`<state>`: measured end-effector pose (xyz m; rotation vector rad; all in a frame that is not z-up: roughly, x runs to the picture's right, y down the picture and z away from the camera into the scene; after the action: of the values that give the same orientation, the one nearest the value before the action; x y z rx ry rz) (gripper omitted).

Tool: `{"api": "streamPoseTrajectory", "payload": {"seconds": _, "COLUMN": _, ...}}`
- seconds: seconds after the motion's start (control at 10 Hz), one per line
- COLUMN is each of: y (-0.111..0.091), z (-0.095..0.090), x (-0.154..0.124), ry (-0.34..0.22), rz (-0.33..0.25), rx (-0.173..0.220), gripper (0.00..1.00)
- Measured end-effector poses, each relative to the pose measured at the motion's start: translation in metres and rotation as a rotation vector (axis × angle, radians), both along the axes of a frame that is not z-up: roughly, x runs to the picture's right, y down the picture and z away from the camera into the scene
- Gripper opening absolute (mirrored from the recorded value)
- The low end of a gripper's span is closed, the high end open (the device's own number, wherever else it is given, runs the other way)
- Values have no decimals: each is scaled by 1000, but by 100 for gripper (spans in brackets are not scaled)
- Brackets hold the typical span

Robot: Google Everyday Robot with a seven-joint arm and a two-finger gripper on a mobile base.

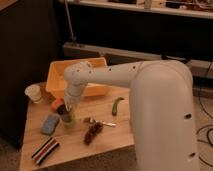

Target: Stack cups on top of each other

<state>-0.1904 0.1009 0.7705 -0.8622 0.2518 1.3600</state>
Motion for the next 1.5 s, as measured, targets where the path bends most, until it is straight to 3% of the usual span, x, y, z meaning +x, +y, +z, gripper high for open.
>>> {"api": "streamPoseTrajectory", "payload": {"seconds": 0.1, "y": 2, "z": 2, "x": -1, "ry": -3, "rz": -3, "rx": -8, "gripper": 4}}
{"api": "streamPoseTrajectory", "payload": {"seconds": 0.8, "y": 8, "z": 5, "x": 5, "ry": 22, "rz": -4, "rx": -39, "gripper": 73}}
{"api": "streamPoseTrajectory", "payload": {"seconds": 0.9, "y": 9, "z": 7, "x": 6, "ry": 22, "rz": 1, "rx": -43, "gripper": 79}}
{"api": "streamPoseTrajectory", "payload": {"seconds": 1.5, "y": 14, "z": 14, "x": 2, "ry": 10, "rz": 1, "rx": -47, "gripper": 80}}
